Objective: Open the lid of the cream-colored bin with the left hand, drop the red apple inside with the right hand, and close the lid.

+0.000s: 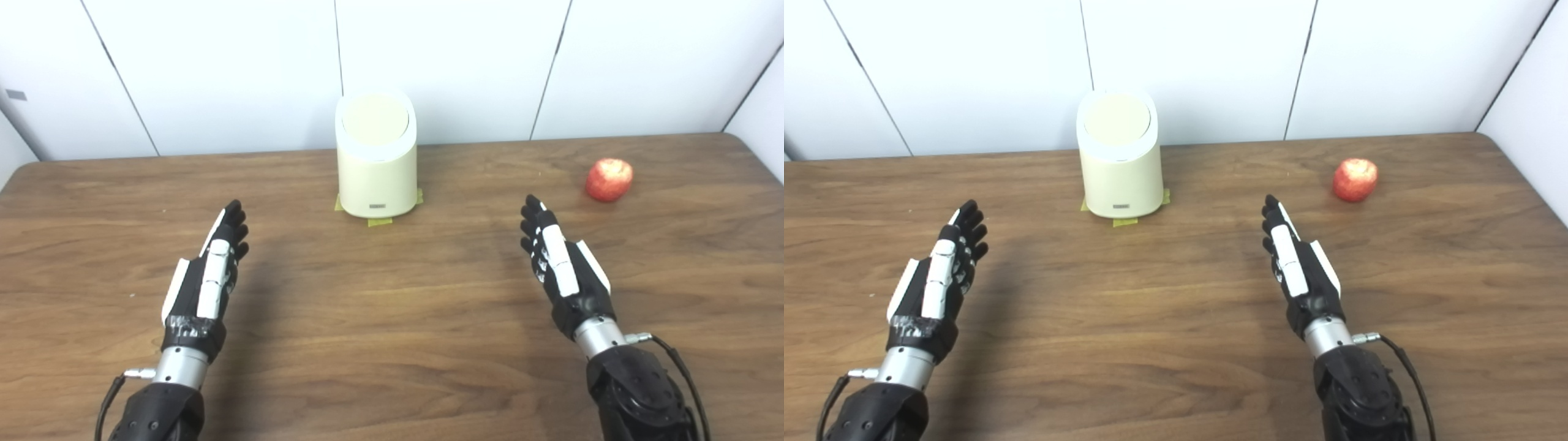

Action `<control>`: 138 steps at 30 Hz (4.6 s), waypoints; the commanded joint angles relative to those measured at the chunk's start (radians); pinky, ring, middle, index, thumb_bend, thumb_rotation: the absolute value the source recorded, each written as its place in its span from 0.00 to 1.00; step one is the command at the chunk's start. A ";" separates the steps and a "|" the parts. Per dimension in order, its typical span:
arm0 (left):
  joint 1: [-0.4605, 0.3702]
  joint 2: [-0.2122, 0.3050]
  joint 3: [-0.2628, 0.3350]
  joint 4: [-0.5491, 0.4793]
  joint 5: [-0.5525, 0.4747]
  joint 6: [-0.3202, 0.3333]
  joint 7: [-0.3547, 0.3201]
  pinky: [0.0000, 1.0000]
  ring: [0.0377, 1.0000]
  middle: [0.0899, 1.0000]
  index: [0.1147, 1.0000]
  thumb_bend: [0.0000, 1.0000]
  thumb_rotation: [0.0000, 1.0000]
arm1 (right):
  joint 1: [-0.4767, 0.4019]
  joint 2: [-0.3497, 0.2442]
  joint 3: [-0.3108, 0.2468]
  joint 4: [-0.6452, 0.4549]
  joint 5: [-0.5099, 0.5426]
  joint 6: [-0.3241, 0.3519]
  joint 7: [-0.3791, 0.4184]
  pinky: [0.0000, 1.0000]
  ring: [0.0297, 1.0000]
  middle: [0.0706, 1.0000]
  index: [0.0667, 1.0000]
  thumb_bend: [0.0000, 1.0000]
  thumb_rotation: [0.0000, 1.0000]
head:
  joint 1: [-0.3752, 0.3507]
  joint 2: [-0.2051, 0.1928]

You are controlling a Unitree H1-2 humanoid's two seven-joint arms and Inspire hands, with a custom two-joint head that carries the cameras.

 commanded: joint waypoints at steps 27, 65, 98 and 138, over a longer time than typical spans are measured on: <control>0.063 -0.003 -0.032 0.071 0.039 -0.180 0.011 1.00 1.00 1.00 1.00 0.47 0.97 | 0.046 -0.001 -0.005 0.040 0.018 -0.158 -0.013 1.00 1.00 1.00 1.00 0.57 1.00 | 0.025 -0.182; -0.502 0.059 -0.105 0.136 0.376 0.111 0.062 0.87 0.92 0.93 0.95 0.80 0.33 | 0.058 -0.006 0.026 0.140 -0.075 -0.271 -0.021 0.97 1.00 1.00 1.00 0.54 1.00 | 0.020 -0.303; -1.005 -0.026 -0.176 0.734 0.747 0.162 -0.014 0.75 0.92 0.98 0.96 0.90 0.12 | 0.051 0.020 0.059 0.105 -0.109 -0.223 -0.060 0.94 0.99 1.00 1.00 0.52 1.00 | -0.019 -0.278; -0.989 0.107 -0.597 0.845 0.910 0.056 0.088 1.00 0.97 0.97 0.95 0.94 0.09 | 0.036 0.053 0.077 0.073 -0.046 -0.183 -0.076 0.97 1.00 0.99 1.00 0.51 0.95 | -0.042 -0.265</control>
